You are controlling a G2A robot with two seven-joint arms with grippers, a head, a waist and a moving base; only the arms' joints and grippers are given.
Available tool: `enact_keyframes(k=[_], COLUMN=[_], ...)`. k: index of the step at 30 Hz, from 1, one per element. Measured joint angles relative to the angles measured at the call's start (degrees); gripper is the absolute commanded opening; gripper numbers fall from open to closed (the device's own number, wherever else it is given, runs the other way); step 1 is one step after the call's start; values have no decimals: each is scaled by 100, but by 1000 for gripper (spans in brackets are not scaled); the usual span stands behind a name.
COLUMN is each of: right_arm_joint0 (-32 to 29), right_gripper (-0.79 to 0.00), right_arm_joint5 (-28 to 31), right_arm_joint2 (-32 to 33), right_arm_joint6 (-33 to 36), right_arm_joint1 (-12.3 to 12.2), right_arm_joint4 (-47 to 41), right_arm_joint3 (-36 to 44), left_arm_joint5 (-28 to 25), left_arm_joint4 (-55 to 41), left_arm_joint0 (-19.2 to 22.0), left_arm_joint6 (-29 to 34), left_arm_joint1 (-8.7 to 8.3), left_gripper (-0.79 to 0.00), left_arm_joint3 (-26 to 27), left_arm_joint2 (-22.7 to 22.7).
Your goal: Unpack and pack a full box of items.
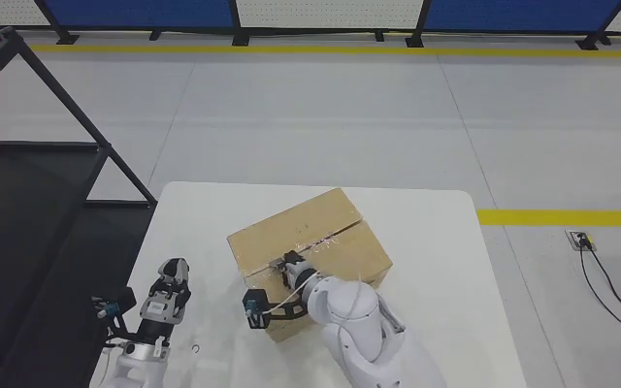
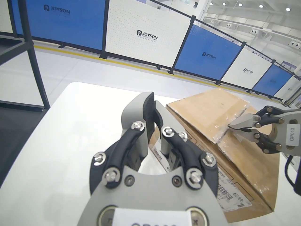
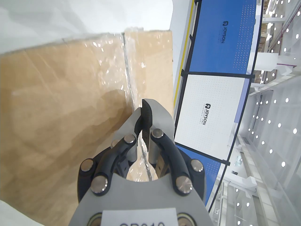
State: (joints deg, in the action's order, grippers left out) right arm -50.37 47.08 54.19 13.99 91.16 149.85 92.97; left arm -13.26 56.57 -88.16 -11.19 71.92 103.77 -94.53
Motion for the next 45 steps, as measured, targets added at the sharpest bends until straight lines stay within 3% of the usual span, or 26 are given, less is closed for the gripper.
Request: enact_keyframes(k=[18,36,45], right_arm_joint0=[89,-380,-407], right_gripper=[-785,-785,-785], right_arm_joint5=[-335,-563,-1051], right_arm_joint2=[807,1463,1699], right_arm_joint6=[184,221,491], right_arm_joint1=[-105,-300,-325], right_arm_joint4=[-308,-291,-431], right_arm_joint3=[-412,84,47], left_arm_joint5=[102,110,127], left_arm_joint4=[54,158,167], left_arm_joint0=[51,182,173], left_arm_joint6=[33,110,90], left_arm_joint1=[12,16,18], left_gripper=[-785,-785,-785], left_arm_joint3=[17,-1,6], left_arm_joint2=[62,144,136])
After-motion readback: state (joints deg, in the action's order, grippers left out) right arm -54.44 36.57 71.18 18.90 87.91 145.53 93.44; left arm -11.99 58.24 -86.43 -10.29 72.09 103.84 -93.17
